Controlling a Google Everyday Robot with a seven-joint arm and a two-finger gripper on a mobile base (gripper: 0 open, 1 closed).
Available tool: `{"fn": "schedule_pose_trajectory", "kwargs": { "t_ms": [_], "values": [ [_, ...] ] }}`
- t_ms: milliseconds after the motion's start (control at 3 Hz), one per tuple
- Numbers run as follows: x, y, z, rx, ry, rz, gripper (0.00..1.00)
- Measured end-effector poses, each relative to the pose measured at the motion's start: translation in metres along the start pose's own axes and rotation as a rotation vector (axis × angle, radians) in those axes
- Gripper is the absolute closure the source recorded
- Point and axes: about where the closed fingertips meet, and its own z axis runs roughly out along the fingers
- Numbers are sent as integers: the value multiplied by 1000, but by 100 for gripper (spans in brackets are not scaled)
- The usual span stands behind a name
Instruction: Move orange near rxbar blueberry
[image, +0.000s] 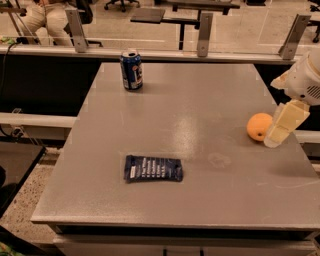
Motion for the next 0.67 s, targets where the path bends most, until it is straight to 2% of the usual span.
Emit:
{"fn": "schedule_pose_trajectory", "kwargs": {
  "t_ms": [667],
  "values": [
    [20,-5,32,-35,5,32,0]
  ]
}}
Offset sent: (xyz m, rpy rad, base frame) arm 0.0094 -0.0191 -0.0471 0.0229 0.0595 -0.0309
